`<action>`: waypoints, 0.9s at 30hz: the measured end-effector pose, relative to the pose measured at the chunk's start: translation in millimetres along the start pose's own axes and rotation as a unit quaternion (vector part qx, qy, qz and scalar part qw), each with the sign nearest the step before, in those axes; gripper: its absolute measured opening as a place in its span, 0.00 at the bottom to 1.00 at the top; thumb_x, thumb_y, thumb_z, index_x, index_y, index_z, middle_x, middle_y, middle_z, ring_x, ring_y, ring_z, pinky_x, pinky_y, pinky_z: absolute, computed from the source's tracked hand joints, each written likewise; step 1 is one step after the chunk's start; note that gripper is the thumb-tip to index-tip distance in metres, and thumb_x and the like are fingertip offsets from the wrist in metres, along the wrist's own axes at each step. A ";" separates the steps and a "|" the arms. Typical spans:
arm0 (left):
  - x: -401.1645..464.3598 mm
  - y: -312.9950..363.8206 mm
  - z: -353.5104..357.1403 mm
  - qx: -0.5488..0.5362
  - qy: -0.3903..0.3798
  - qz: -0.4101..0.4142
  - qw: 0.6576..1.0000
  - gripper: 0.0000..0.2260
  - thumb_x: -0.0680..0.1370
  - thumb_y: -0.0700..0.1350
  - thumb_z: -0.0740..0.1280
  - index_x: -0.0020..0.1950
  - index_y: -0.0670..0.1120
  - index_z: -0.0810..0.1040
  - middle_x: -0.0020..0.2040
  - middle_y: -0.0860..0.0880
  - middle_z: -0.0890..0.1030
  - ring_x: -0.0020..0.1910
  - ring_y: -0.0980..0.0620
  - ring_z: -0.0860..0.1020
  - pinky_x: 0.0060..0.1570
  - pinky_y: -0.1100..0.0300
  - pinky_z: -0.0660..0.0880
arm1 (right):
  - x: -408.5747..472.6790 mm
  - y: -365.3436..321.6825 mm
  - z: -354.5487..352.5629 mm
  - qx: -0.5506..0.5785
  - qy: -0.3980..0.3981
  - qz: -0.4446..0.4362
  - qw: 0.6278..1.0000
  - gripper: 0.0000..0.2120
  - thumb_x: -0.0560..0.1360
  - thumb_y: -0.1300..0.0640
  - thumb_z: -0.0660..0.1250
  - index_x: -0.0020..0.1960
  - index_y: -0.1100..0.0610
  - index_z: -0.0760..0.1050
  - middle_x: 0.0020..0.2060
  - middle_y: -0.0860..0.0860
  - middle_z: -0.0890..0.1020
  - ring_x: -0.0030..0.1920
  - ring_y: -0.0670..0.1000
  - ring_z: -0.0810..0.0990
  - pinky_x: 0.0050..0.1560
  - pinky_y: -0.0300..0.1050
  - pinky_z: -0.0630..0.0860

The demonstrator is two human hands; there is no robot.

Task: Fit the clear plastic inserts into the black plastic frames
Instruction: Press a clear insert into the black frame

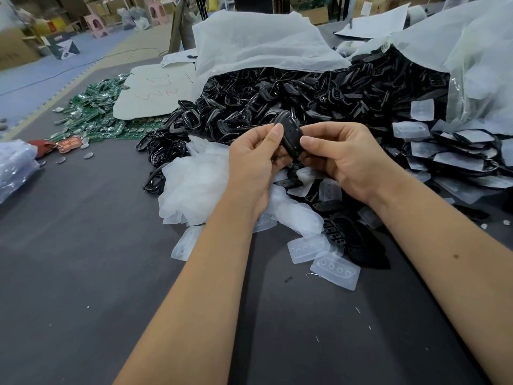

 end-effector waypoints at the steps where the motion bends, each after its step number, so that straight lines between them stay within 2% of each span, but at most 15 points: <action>1: -0.2 0.3 0.3 0.002 -0.003 0.002 1.000 0.06 0.85 0.37 0.66 0.51 0.39 0.81 0.42 0.43 0.83 0.38 0.51 0.80 0.40 0.60 0.81 | 0.1 0.0 -0.5 -0.007 -0.004 -0.005 1.000 0.08 0.75 0.66 0.73 0.45 0.55 0.88 0.42 0.55 0.88 0.40 0.50 0.85 0.44 0.41 0.82; 4: -0.2 0.3 1.1 0.003 -0.015 0.010 1.000 0.06 0.85 0.37 0.65 0.51 0.38 0.81 0.43 0.42 0.83 0.41 0.49 0.82 0.44 0.57 0.83 | -0.4 -0.4 0.3 -0.005 -0.017 -0.008 1.000 0.06 0.72 0.64 0.75 0.43 0.54 0.88 0.42 0.55 0.88 0.42 0.52 0.85 0.49 0.44 0.83; 6: -0.1 0.1 0.9 0.003 -0.021 0.016 1.000 0.06 0.84 0.36 0.65 0.51 0.37 0.80 0.44 0.42 0.84 0.42 0.48 0.82 0.48 0.54 0.84 | -0.6 -1.1 0.6 0.002 -0.027 -0.006 1.000 0.05 0.70 0.63 0.75 0.42 0.54 0.88 0.41 0.54 0.87 0.41 0.51 0.85 0.48 0.43 0.83; 10: 0.5 -0.7 -0.6 0.007 -0.015 0.020 1.000 0.05 0.84 0.36 0.67 0.52 0.37 0.81 0.43 0.43 0.85 0.43 0.46 0.81 0.46 0.55 0.82 | -0.6 0.1 2.0 0.017 -0.018 0.006 1.000 0.11 0.77 0.70 0.69 0.44 0.57 0.85 0.39 0.54 0.87 0.39 0.50 0.85 0.43 0.40 0.82; 13: 1.4 -1.5 0.9 0.036 -0.023 0.030 0.999 0.04 0.83 0.37 0.68 0.50 0.39 0.82 0.41 0.43 0.85 0.42 0.44 0.81 0.44 0.52 0.83 | -1.2 0.7 1.6 0.040 0.003 0.002 0.999 0.08 0.79 0.71 0.67 0.54 0.65 0.83 0.47 0.60 0.87 0.48 0.56 0.86 0.52 0.45 0.83; 15: 0.1 -1.3 2.7 0.040 -0.034 0.035 0.998 0.05 0.82 0.37 0.69 0.48 0.42 0.84 0.40 0.44 0.85 0.40 0.46 0.82 0.42 0.52 0.84 | -2.6 -1.1 0.1 0.050 0.007 -0.006 0.999 0.11 0.79 0.72 0.66 0.60 0.69 0.80 0.52 0.65 0.85 0.52 0.61 0.85 0.58 0.51 0.83; 19: -2.7 1.8 4.2 0.011 -0.055 0.043 0.997 0.04 0.82 0.37 0.70 0.51 0.42 0.86 0.43 0.42 0.86 0.44 0.42 0.79 0.40 0.58 0.82 | -5.1 -6.6 -1.4 0.064 -0.015 -0.017 0.998 0.12 0.77 0.72 0.67 0.59 0.68 0.80 0.51 0.63 0.85 0.52 0.60 0.85 0.57 0.51 0.83; 20: -2.5 1.7 4.5 0.008 -0.062 0.046 0.997 0.04 0.82 0.37 0.70 0.52 0.42 0.86 0.44 0.41 0.85 0.46 0.41 0.77 0.40 0.57 0.81 | -5.7 -7.1 -1.8 0.067 -0.020 -0.018 0.997 0.12 0.76 0.71 0.67 0.60 0.69 0.80 0.51 0.63 0.85 0.52 0.60 0.85 0.58 0.52 0.83; 22: -2.2 1.0 5.7 0.003 -0.074 0.050 0.996 0.06 0.82 0.36 0.70 0.55 0.42 0.85 0.47 0.41 0.86 0.48 0.39 0.77 0.47 0.50 0.79 | -6.8 -6.9 -2.7 0.064 -0.028 -0.020 0.997 0.15 0.76 0.72 0.67 0.63 0.72 0.78 0.54 0.67 0.83 0.54 0.64 0.84 0.63 0.58 0.81; 24: -2.2 0.6 6.0 0.003 -0.077 0.048 0.996 0.10 0.81 0.32 0.68 0.59 0.43 0.83 0.48 0.44 0.87 0.49 0.41 0.80 0.52 0.48 0.78 | -9.7 -8.6 -3.6 0.023 -0.017 -0.024 0.999 0.14 0.76 0.72 0.68 0.62 0.70 0.79 0.55 0.67 0.83 0.54 0.63 0.83 0.64 0.57 0.80; 26: -2.5 3.1 5.3 0.040 -0.075 0.063 0.994 0.13 0.81 0.30 0.68 0.61 0.43 0.83 0.48 0.47 0.87 0.47 0.46 0.83 0.51 0.53 0.81 | -12.9 -19.0 -5.4 -0.101 0.009 -0.065 0.993 0.11 0.76 0.73 0.71 0.56 0.64 0.83 0.49 0.61 0.86 0.50 0.56 0.85 0.59 0.50 0.82; 27: -3.6 6.1 6.4 0.078 -0.073 0.084 0.991 0.13 0.80 0.29 0.68 0.59 0.42 0.83 0.47 0.47 0.87 0.47 0.47 0.84 0.52 0.53 0.82 | -14.7 -28.0 -6.4 -0.173 0.021 -0.094 0.980 0.11 0.75 0.73 0.72 0.54 0.62 0.85 0.47 0.57 0.87 0.49 0.54 0.86 0.58 0.48 0.82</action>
Point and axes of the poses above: each hand's wrist, its own x-axis towards the middle knuckle, its own z-axis out of the palm, y = z × x, the point moved 7 cm from there along x, towards the middle knuckle
